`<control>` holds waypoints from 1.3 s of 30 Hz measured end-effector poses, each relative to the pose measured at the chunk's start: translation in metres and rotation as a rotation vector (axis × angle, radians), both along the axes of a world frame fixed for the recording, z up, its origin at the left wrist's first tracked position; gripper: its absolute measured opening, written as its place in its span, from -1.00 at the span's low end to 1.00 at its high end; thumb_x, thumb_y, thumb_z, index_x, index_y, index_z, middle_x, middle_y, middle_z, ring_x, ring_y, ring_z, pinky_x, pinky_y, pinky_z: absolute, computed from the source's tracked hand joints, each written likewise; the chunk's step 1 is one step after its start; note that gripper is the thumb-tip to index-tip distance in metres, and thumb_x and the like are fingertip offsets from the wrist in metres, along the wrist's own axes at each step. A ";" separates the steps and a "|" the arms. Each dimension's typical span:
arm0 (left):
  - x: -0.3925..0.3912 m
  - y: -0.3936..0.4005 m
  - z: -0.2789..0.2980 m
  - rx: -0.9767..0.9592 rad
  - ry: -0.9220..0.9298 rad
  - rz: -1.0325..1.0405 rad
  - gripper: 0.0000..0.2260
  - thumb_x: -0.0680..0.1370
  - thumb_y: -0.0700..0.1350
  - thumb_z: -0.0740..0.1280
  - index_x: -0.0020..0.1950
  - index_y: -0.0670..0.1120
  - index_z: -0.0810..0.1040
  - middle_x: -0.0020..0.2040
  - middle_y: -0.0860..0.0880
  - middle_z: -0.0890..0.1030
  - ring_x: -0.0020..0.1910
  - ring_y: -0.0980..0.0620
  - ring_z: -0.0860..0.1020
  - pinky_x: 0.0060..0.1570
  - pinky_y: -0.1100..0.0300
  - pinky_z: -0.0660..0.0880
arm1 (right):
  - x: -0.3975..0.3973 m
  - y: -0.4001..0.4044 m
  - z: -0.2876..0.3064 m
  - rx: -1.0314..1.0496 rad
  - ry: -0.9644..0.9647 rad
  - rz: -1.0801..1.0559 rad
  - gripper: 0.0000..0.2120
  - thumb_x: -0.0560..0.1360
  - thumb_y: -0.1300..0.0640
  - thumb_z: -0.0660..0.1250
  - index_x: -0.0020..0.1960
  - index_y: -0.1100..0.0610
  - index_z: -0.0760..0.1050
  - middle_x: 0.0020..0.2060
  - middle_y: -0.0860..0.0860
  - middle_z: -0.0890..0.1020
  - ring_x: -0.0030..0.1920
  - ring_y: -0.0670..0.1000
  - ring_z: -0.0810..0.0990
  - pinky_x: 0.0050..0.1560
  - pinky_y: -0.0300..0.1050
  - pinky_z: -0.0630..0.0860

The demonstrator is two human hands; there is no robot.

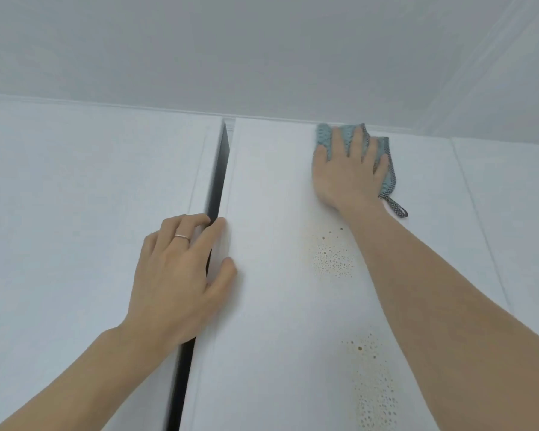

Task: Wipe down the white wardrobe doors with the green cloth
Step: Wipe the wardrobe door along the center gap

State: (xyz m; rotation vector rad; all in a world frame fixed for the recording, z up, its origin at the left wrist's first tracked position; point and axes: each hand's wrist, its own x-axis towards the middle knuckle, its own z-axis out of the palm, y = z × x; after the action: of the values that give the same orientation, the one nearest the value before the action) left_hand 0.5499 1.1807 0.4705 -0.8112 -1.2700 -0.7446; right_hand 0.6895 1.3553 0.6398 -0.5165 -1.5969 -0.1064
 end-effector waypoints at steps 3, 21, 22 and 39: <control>0.000 -0.002 -0.002 0.022 -0.033 -0.002 -0.49 0.57 0.13 0.16 0.42 -0.08 0.56 0.34 -0.06 0.57 0.33 -0.10 0.38 0.24 -0.02 0.30 | -0.008 -0.014 0.002 0.190 -0.080 -0.015 -0.45 0.71 -0.18 -0.14 0.67 -0.14 -0.09 0.67 -0.05 -0.14 0.65 0.10 -0.20 0.60 0.14 -0.29; -0.033 0.018 0.002 0.040 0.062 -0.119 -0.40 0.62 0.26 0.12 0.53 -0.06 0.45 0.40 0.33 0.37 0.37 -0.31 0.40 0.31 -0.39 0.38 | 0.088 0.105 -0.002 -0.089 -0.003 -0.036 -0.42 0.69 -0.25 -0.15 0.67 -0.17 -0.14 0.66 -0.06 -0.17 0.65 0.06 -0.21 0.61 0.15 -0.26; -0.028 0.016 0.001 0.045 0.057 -0.091 -0.41 0.62 0.24 0.13 0.51 -0.08 0.47 0.40 0.17 0.47 0.36 -0.31 0.40 0.29 -0.39 0.40 | 0.085 0.102 -0.002 -0.110 0.018 -0.034 -0.42 0.69 -0.24 -0.16 0.67 -0.16 -0.15 0.66 -0.05 -0.17 0.65 0.08 -0.22 0.61 0.16 -0.27; -0.010 0.005 -0.002 -0.008 0.029 0.075 -0.44 0.65 0.20 0.13 0.50 -0.12 0.48 0.40 -0.16 0.50 0.32 -0.26 0.41 0.14 -0.24 0.42 | -0.030 -0.041 -0.061 0.560 -0.399 -0.010 -0.46 0.69 -0.27 -0.08 0.64 -0.26 -0.03 0.66 -0.16 -0.06 0.65 -0.01 -0.15 0.61 0.07 -0.23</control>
State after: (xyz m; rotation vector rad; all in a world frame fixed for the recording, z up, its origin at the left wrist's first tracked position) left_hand 0.5398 1.1855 0.4681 -0.7744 -1.2709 -0.6656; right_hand 0.6593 1.3145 0.5793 -0.0631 -1.8514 -0.6776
